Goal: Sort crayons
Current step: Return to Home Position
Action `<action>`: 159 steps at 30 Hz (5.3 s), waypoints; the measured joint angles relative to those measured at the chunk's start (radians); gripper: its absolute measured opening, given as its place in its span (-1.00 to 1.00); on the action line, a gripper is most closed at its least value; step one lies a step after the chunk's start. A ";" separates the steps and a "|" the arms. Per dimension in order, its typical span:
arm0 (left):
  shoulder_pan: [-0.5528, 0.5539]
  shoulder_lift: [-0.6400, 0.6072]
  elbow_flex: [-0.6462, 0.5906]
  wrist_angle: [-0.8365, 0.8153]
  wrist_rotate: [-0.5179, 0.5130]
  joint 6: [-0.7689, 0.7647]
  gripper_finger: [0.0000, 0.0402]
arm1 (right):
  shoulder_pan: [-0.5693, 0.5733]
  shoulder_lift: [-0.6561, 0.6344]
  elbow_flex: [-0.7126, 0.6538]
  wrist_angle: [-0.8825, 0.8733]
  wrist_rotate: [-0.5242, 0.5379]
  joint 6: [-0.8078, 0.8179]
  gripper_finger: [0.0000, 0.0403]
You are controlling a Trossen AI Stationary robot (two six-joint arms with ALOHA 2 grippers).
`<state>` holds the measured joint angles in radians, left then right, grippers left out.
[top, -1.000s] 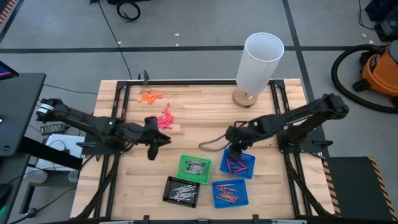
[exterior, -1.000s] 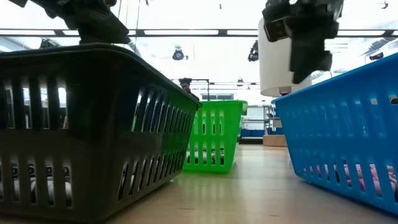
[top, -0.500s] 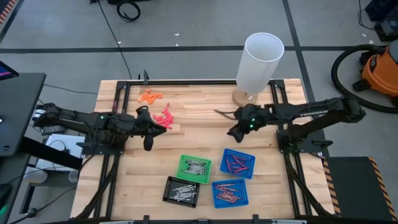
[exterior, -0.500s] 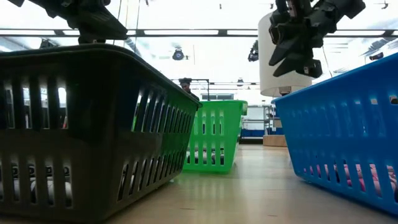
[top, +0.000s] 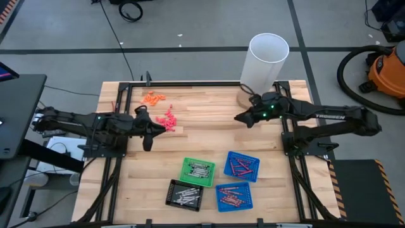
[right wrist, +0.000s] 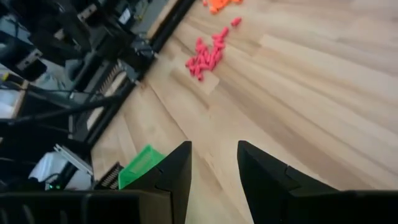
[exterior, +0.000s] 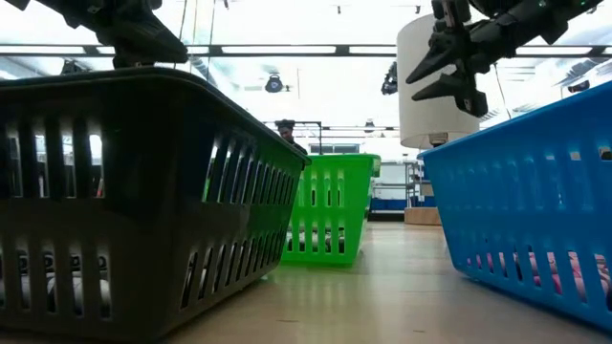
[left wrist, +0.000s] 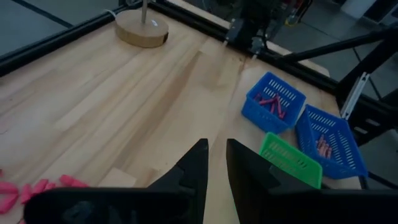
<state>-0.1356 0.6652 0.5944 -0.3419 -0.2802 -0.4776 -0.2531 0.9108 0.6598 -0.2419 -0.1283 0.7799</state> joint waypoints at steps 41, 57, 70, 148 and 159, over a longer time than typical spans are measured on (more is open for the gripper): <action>0.000 -0.659 -0.463 0.147 -0.270 -0.218 -0.67 | -0.516 -0.394 -0.242 0.087 -0.288 -0.015 -0.32; 0.084 -0.662 -0.533 0.235 -0.275 -0.338 -0.75 | -0.733 -0.453 -0.600 0.563 -0.441 0.235 -0.32; 0.198 -0.661 -0.533 0.233 -0.245 -0.388 -0.97 | -0.977 -0.440 -0.652 0.757 -0.768 0.314 -0.36; 0.150 -0.652 -0.534 0.233 -0.378 0.262 -0.93 | -0.053 -0.615 -0.653 0.383 0.187 -0.592 -0.60; 0.150 -0.652 -0.534 0.233 -0.378 0.262 -0.93 | -0.053 -0.615 -0.653 0.383 0.186 -0.592 -0.60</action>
<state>0.0147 0.0132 0.0608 -0.1085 -0.6582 -0.2161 -0.3058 0.2962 0.0067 0.1413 0.0582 0.1879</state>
